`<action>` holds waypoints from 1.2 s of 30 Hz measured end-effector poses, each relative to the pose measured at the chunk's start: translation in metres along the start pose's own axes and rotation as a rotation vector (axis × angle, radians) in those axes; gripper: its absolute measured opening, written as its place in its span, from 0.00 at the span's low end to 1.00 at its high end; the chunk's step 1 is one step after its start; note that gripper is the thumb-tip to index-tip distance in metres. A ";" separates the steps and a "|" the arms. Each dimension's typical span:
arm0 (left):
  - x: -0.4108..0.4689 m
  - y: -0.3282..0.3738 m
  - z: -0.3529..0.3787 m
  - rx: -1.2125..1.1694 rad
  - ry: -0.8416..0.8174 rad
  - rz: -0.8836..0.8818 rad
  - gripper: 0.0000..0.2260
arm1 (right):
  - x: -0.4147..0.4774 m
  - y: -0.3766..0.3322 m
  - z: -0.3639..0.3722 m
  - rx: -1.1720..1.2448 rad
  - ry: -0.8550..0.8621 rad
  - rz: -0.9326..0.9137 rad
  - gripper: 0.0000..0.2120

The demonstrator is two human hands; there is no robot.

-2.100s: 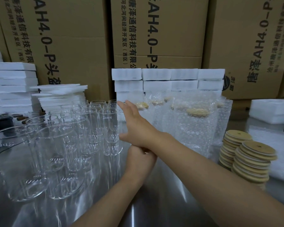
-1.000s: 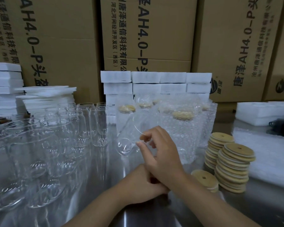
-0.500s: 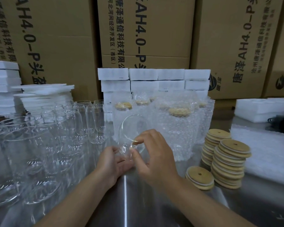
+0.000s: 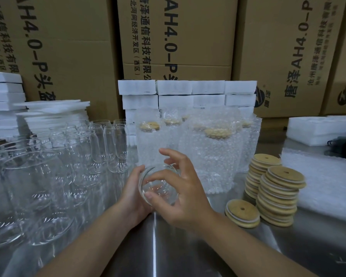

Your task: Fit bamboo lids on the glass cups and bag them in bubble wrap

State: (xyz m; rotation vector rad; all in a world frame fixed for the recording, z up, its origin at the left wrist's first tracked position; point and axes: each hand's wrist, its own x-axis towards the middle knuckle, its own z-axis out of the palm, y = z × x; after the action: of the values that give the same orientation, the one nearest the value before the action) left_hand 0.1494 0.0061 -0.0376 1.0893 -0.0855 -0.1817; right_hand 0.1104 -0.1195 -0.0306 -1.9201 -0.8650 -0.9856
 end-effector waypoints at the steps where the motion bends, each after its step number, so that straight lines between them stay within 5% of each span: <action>1: 0.000 0.000 -0.001 -0.009 -0.010 0.013 0.26 | 0.001 -0.001 -0.001 -0.001 -0.017 -0.001 0.14; 9: 0.002 -0.002 -0.002 -0.041 0.008 0.055 0.24 | 0.002 -0.003 0.002 -0.049 0.003 -0.020 0.22; 14: 0.003 -0.003 -0.001 0.017 -0.030 0.087 0.24 | 0.002 -0.002 0.001 -0.028 0.016 -0.013 0.36; 21: 0.001 -0.001 -0.001 0.147 -0.050 0.105 0.18 | 0.002 -0.005 0.001 -0.070 0.099 -0.019 0.22; 29: 0.002 -0.003 -0.003 0.206 -0.099 0.085 0.22 | 0.003 -0.008 0.003 -0.102 0.148 0.058 0.16; 36: 0.003 -0.001 -0.003 0.214 -0.025 0.028 0.11 | 0.004 -0.008 0.000 -0.025 0.179 0.168 0.13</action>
State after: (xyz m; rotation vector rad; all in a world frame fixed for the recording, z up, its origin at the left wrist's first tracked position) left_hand 0.1525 0.0075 -0.0400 1.2983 -0.1451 -0.1639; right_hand 0.1058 -0.1154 -0.0246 -1.8593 -0.5822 -1.0514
